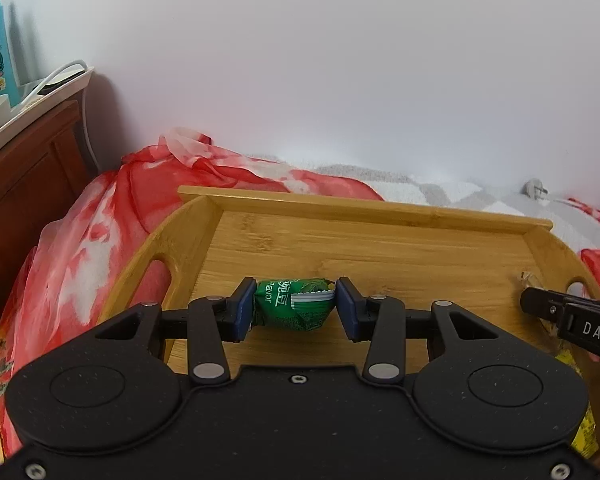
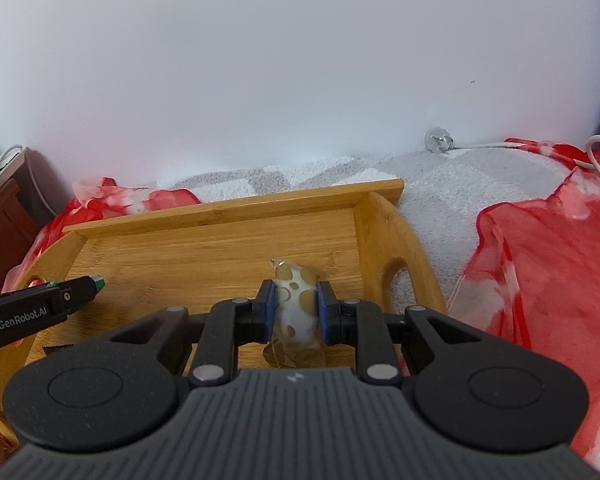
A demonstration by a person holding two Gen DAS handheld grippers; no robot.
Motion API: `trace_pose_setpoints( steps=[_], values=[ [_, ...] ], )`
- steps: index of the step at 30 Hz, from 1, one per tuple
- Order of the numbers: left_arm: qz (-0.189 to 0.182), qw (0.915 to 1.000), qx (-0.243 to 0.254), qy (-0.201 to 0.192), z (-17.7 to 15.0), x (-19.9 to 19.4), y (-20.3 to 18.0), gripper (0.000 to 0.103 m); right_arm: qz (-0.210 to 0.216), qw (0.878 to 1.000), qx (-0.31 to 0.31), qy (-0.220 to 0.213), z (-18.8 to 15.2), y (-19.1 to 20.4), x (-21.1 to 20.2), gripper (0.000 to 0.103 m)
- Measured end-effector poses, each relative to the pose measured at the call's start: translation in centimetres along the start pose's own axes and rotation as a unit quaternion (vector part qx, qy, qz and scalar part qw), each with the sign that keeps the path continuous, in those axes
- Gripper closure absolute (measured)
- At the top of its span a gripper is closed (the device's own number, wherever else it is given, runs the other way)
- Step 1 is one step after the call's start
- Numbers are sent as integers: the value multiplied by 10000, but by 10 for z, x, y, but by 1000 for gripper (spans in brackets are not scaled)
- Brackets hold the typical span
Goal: Organize snacks
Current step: 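Lift both snacks and carry them over the wooden tray, then lower both snacks onto the tray and open both grippers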
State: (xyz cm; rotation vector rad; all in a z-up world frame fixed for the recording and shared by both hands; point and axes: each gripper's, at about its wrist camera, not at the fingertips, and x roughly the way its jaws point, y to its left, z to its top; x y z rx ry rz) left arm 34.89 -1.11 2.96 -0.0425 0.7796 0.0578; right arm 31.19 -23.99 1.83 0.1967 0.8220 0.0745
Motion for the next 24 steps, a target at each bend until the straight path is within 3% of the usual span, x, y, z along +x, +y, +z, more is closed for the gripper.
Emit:
trace_pose_setpoints(
  steps=[20, 24],
  values=[
    [119, 9996, 222, 99, -5, 1, -9, 61, 8, 9999, -89, -55, -5, 0, 0, 77],
    [95, 9997, 202, 88, -5, -2, -11, 58, 41, 9999, -148, -57, -5, 0, -2, 73]
  ],
)
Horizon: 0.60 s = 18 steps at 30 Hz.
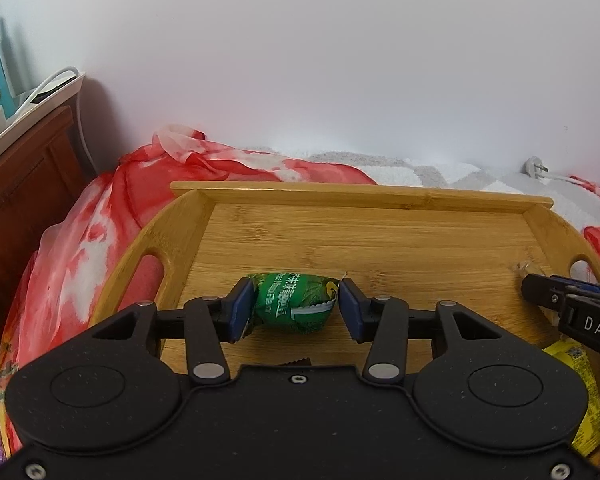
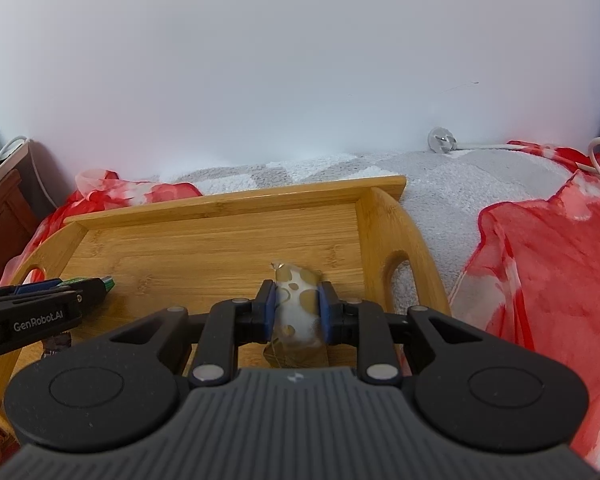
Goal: Organize snacks
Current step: 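Lower both snacks onto the tray and open both grippers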
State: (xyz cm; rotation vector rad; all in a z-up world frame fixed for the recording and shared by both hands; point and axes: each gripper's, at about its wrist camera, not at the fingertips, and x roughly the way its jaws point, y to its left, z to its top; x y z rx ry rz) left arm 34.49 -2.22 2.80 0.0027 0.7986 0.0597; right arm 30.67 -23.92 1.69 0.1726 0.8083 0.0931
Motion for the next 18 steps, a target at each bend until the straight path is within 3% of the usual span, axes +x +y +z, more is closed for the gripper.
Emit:
trace_pose_setpoints(
  steps=[4, 6, 7, 8, 18],
  values=[
    [-120, 9999, -43, -115, 0, -11, -1, 50, 38, 10000, 30, -56, 1, -1, -6, 69],
    [-203, 9996, -4, -206, 1, -20, -3, 30, 60, 9999, 43, -79, 1, -2, -11, 67],
    [-257, 9993, 3, -265, 1, -25, -4, 25, 87, 9999, 50, -96, 2, -2, -15, 65],
    [-319, 9990, -5, -312, 0, -30, -4, 20, 125, 9999, 45, -110, 1, -2, -19, 55],
    [-482, 9968, 324, -548, -20, -90, -11, 11, 362, 9984, -254, -345, -11, 6, -77, 42]
  ],
)
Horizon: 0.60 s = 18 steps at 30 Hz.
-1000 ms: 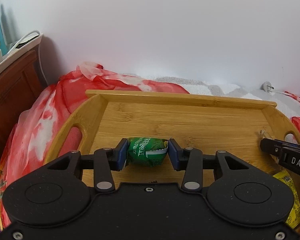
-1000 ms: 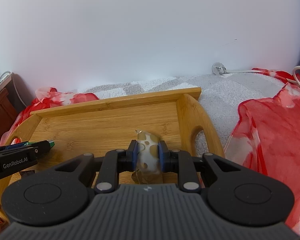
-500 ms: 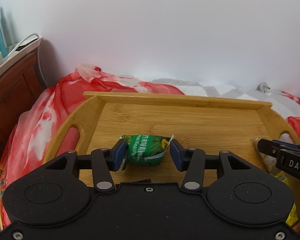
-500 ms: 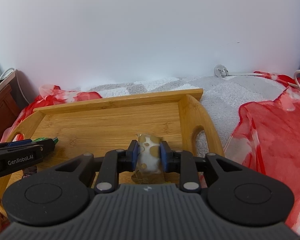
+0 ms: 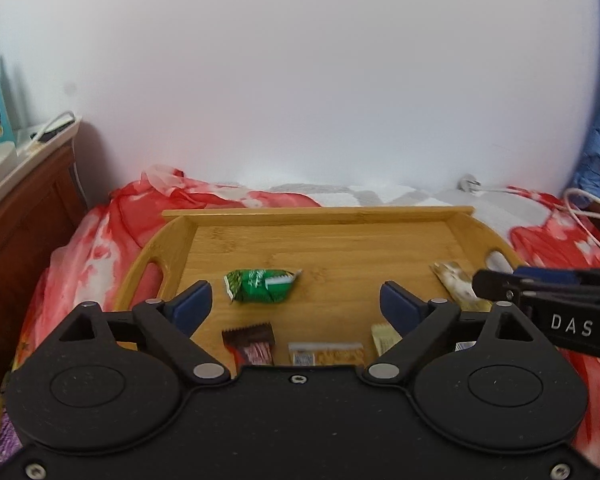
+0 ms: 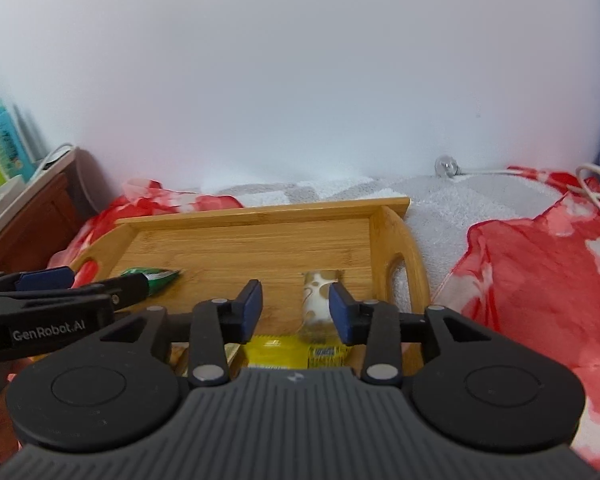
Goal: Organize snacks
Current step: 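Lower both snacks onto the tray and open both grippers, then withdraw both tools from the tray toward the snacks on the sheet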
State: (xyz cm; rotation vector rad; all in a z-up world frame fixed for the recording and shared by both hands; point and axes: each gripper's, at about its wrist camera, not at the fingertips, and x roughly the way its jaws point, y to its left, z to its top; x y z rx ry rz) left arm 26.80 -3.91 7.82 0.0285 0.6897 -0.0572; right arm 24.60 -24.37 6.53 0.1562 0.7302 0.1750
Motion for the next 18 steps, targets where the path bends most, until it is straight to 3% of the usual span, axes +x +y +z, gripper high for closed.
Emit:
trace_pose_setpoints(
  steps=[18],
  values=[
    [-172, 9994, 146, -267, -50, -95, 3, 6, 408, 9969, -263, -618, -50, 19, -105, 15]
  ],
)
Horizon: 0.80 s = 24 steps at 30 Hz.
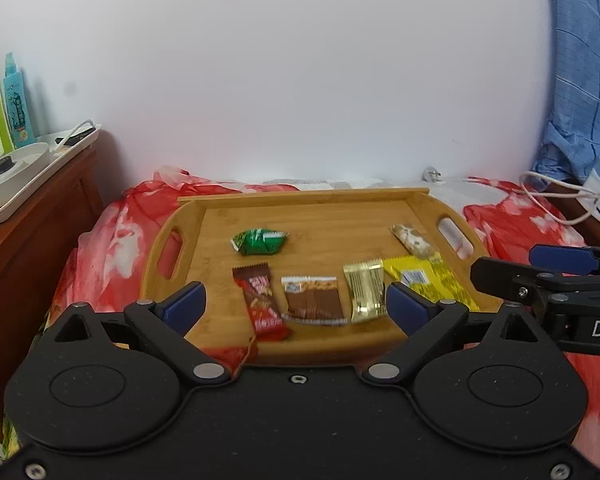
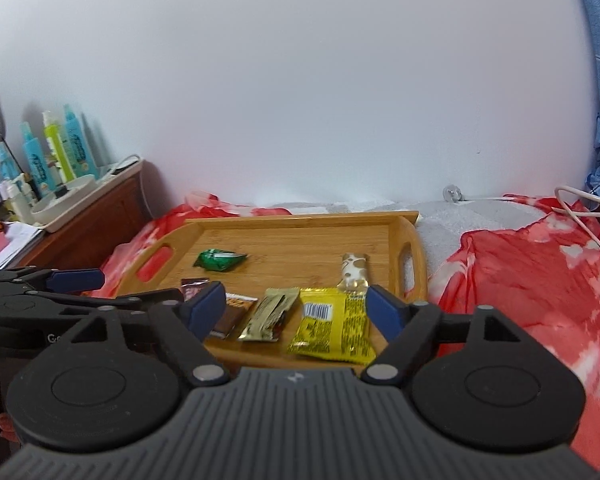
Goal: Organize snacks
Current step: 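Withdraw both tools from the tray toward the snacks on the sheet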
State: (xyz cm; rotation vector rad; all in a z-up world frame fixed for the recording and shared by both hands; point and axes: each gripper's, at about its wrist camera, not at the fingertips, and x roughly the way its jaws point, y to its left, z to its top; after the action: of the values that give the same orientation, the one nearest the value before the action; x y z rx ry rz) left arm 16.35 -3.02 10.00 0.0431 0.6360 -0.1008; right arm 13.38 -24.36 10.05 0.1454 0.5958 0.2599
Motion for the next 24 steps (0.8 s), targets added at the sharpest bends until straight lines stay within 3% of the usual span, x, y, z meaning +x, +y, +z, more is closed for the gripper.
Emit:
trace_pose_setpoints(
  steps=[9, 15, 24],
  values=[
    [-88, 9999, 68, -13, -31, -25, 3, 5, -79, 9997, 70, -215, -30, -7, -25, 10],
    [-145, 9996, 213, -77, -53, -36, -3, 3, -485, 9974, 251, -471, -53, -27, -38, 2],
    [-233, 9990, 371, 79, -78, -37, -13, 7, -828, 9964, -168, -90, -68, -30, -36, 0]
  ],
)
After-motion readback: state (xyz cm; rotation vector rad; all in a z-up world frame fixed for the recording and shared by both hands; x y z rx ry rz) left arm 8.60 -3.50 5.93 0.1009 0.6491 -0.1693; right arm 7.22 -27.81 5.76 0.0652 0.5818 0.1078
